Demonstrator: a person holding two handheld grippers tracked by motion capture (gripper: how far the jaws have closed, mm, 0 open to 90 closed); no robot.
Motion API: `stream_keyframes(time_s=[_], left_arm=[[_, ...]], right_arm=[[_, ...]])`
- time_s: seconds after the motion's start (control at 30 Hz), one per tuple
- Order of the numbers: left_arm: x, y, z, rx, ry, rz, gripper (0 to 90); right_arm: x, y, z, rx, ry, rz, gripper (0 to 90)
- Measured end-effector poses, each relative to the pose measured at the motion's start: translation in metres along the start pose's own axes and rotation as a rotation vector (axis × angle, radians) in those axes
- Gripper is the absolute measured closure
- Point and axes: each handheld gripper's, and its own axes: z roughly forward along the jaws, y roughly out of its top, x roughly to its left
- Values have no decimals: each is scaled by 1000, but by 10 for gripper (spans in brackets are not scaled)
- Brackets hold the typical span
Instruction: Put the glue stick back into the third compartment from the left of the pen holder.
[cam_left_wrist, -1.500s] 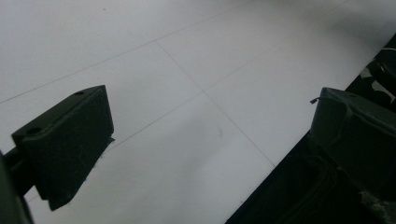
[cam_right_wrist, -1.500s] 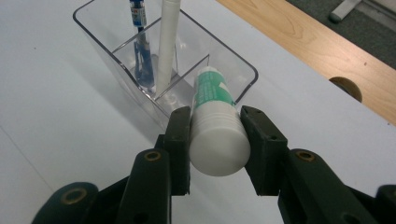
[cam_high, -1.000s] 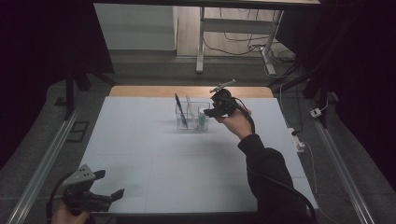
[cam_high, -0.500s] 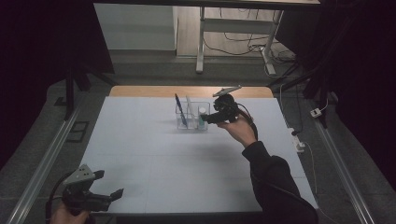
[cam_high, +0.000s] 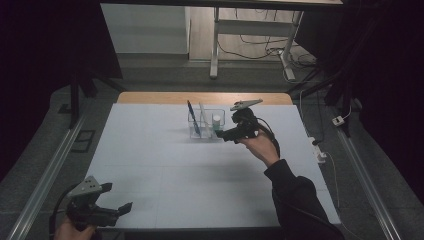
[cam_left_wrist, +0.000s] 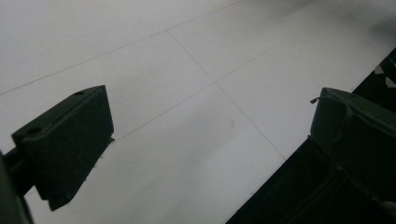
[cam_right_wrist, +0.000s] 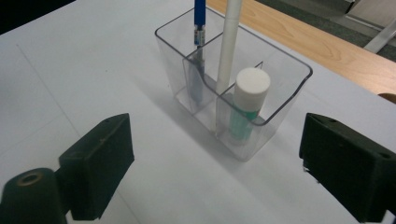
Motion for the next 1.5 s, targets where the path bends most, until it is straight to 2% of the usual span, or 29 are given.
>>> stream_keyframes(time_s=[0.17,0.4,0.6,0.77,0.97,1.27,1.5], left_arm=[[0,0,0,0,-3,2,0],[-1,0,0,-1,-1,8,0],[-1,0,0,-2,-3,9,0],[0,0,0,-1,-9,6,0],[0,0,0,2,-12,4,0],[-1,0,1,5,-9,7,0],[-1,0,1,5,-8,9,0]], right_arm=[[3,-9,-7,-12,8,10,53],[7,-23,-13,0,12,-23,9],[13,-31,-21,-20,23,-24,0],[20,-41,-26,-7,40,-12,0],[27,-53,-31,8,29,-29,0],[35,-65,-49,-20,40,-16,0],[41,-79,-68,-32,29,-22,0]])
